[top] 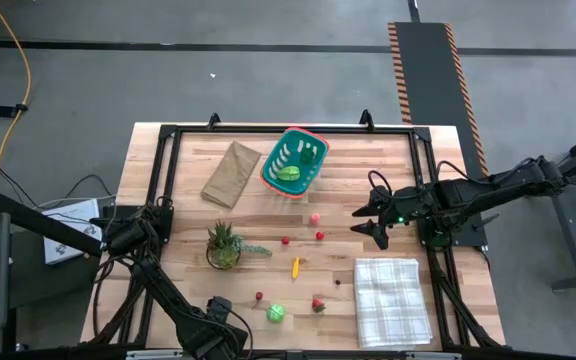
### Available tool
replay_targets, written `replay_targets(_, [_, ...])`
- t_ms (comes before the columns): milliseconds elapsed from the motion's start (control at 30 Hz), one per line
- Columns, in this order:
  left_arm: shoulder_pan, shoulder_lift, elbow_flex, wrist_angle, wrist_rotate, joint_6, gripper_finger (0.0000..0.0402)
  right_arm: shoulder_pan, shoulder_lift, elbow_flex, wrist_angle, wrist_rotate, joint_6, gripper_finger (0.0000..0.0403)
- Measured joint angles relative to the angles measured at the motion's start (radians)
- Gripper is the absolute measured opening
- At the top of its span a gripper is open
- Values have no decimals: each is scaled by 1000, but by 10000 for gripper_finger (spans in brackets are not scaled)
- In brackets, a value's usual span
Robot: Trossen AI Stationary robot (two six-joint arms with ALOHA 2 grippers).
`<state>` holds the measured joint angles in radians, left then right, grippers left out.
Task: Pick and placing Produce into tupperware
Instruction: Put the left black cherry in the green basket
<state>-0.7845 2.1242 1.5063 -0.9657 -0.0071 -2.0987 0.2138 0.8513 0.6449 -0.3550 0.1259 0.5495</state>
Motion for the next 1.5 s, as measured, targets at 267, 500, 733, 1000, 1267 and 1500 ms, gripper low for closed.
replay_targets(267, [0,0,0,8,-2,0,127,0,0,0,0,1,0,226])
replay_targets(500, [0,-4,0,-2,-2,-3,103,0,0,0,0,1,0,226])
replay_targets(733, [7,-32,-5,-44,-9,-3,118,0,0,0,-1,0,0,226])
replay_targets(1000, [21,-135,-2,-66,-95,10,101,0,0,0,1,0,0,226])
replay_targets(1267, [46,-250,0,-14,-264,105,113,0,0,0,8,-1,3,226])
replay_targets(1500, [91,-336,0,61,-410,278,104,0,0,0,19,-2,8,226])
